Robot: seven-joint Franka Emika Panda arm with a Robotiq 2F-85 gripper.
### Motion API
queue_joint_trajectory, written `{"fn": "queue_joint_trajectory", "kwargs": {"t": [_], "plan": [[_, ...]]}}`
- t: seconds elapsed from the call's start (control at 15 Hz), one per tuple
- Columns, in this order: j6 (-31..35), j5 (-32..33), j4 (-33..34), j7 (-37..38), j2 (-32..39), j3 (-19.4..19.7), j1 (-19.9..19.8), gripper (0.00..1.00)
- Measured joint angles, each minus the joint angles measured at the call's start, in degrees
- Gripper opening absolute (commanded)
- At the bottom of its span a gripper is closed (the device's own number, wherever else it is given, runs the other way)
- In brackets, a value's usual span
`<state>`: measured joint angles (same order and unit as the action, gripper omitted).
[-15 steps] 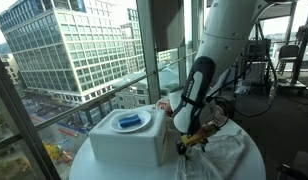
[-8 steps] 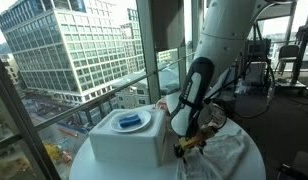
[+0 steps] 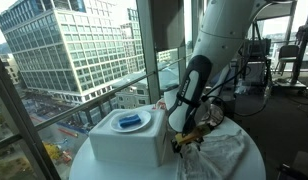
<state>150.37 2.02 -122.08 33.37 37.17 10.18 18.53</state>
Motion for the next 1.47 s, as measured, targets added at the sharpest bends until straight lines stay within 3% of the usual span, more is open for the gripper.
{"fn": "queue_joint_trajectory", "kwargs": {"t": [0.4,1.47], "plan": [[-1.41,3.11,0.41,4.36,0.3,2.39,0.7,1.0],[-4.87,4.28,2.39,8.59,3.0,2.38,1.32,1.0]]}}
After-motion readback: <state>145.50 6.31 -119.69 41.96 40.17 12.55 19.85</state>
